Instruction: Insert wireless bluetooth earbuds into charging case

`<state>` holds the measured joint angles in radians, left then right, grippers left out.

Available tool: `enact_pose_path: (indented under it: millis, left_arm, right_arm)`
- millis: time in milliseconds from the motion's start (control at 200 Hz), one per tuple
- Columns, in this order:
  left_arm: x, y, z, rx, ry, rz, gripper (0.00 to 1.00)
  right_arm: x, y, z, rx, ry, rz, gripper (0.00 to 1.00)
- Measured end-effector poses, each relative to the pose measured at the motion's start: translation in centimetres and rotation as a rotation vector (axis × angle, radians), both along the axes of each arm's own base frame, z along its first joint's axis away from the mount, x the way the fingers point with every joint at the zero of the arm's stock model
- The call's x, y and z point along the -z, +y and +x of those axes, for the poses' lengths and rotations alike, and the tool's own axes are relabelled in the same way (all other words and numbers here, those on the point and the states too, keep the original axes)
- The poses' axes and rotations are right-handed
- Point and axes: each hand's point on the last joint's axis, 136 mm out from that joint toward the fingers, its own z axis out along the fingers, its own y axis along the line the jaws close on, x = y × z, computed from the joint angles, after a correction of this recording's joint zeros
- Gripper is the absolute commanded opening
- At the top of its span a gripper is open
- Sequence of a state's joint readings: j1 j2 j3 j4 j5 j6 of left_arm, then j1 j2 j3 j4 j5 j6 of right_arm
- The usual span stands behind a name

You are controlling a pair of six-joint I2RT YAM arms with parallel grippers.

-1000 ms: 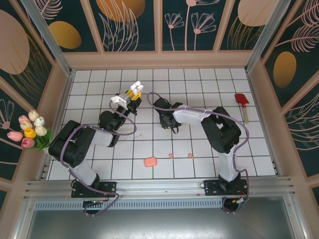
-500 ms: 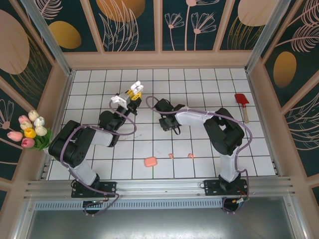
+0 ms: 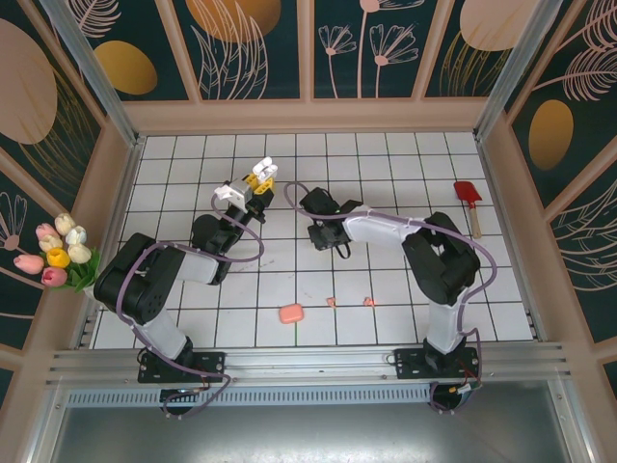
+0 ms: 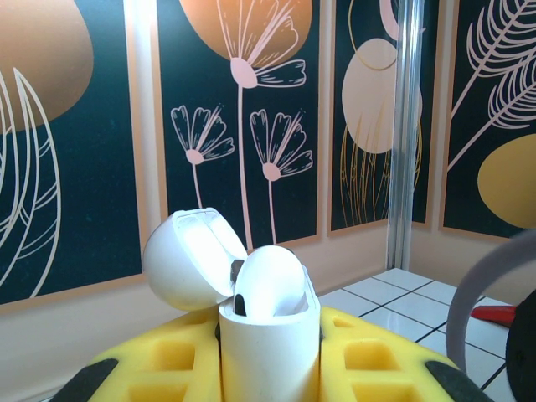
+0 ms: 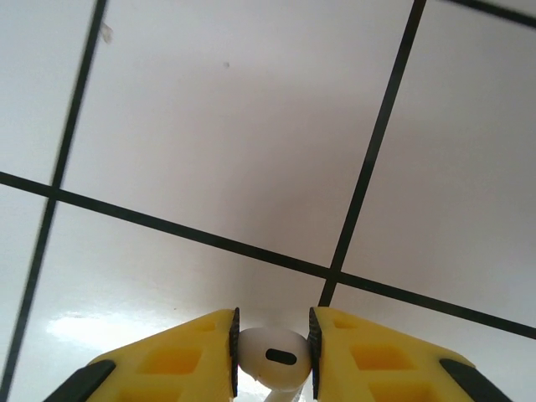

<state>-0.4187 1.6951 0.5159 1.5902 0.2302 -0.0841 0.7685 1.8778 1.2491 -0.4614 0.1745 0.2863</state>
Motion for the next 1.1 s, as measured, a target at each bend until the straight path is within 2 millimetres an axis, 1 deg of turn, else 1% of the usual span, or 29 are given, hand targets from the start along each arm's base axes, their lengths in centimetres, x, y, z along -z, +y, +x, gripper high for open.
enact_pose_path:
  millis: [195,400,505,621,791,911,1011,1101]
  left_arm:
    - [-0.2,-0.1,-0.1,0.008,-0.005,0.001,0.00]
    - [-0.5,-0.4,-0.5,0.033,-0.017,0.005,0.00]
    - [-0.7,-0.6,-0.8,0.052,-0.025,0.008,0.00]
    - [-0.9,-0.9,-1.2,0.078,-0.030,0.008,0.00]
    - [-0.9,-1.6,-1.7,0.131,-0.027,0.009,0.00]
    - [-1.5,-2.2,-2.0,0.181,-0.035,0.003,0.00]
    - [-2.2,-2.8,-2.3,0.224,-0.046,-0.001,0.00]
    - [-2.7,-3.4,-2.4,0.263,-0.051,-0.001,0.00]
  right_arm:
    - [-3.3,-0.2,0.8,0.016,-0.061,0.058,0.28]
    - [-8.1,-1.0,1.8,0.046,-0.155,0.133,0.28]
    - [-11.0,-1.4,2.1,0.053,-0.216,0.176,0.28]
    - [-14.5,-1.6,2.5,0.044,-0.306,0.223,0.28]
    - [-20.3,-1.5,2.9,0.015,-0.466,0.304,0.28]
    - [-24.5,-1.6,3.1,-0.010,-0.589,0.360,0.29]
    - [-27.3,-1.5,3.1,-0.034,-0.676,0.397,0.29]
    - [-28.9,-1.3,3.2,-0.056,-0.731,0.422,0.29]
